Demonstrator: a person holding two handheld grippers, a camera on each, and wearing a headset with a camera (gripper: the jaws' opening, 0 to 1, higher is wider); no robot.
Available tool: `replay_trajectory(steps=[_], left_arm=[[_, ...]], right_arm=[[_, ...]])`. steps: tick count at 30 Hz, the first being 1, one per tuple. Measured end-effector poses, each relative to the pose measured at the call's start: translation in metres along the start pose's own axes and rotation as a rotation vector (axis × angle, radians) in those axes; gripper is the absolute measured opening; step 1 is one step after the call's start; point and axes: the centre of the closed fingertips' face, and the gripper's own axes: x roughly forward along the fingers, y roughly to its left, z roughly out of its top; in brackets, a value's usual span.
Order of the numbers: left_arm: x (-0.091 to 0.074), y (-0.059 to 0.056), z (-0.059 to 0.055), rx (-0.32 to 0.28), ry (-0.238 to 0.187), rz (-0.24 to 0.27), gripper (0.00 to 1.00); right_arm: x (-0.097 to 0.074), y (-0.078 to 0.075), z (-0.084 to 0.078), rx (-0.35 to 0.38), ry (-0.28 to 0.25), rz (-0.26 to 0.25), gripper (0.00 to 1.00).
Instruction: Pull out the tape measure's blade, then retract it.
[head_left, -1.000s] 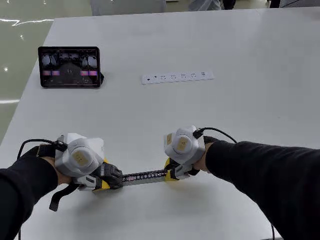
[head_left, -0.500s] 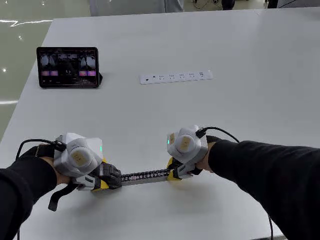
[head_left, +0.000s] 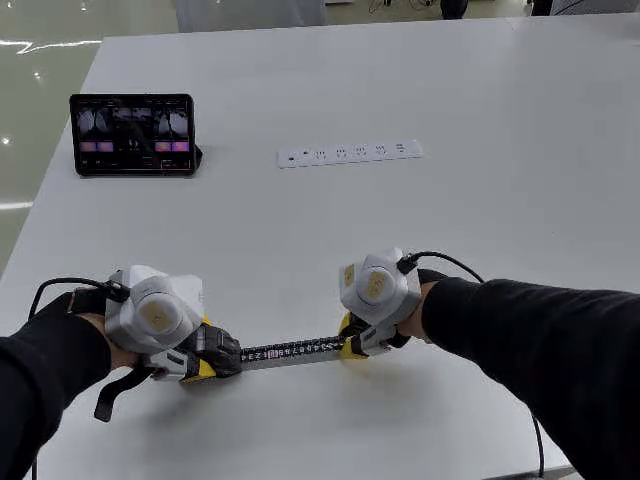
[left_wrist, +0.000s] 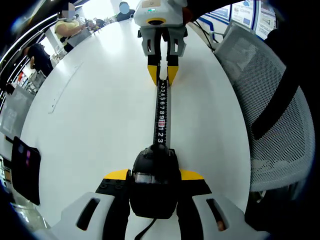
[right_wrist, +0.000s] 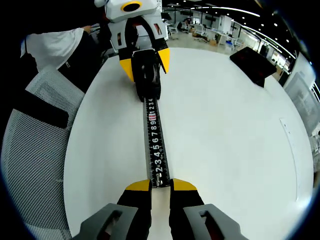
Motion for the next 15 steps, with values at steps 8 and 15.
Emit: replay_trajectory(steps=[8,15], left_arm=[[0.0008,0.0005,-0.0003,0.000,0.001,0.000,0.30],[0.0010,0.0010,-0.0006,-0.003,-0.001,0.002,0.30]], right_arm=[[-0.0031,0.0000,-0.0058,-0.004,0.006,-0.003,0.09],[-0.0057,-0.0004,-0.0101,-0.007,0.012,-0.007,0.09]])
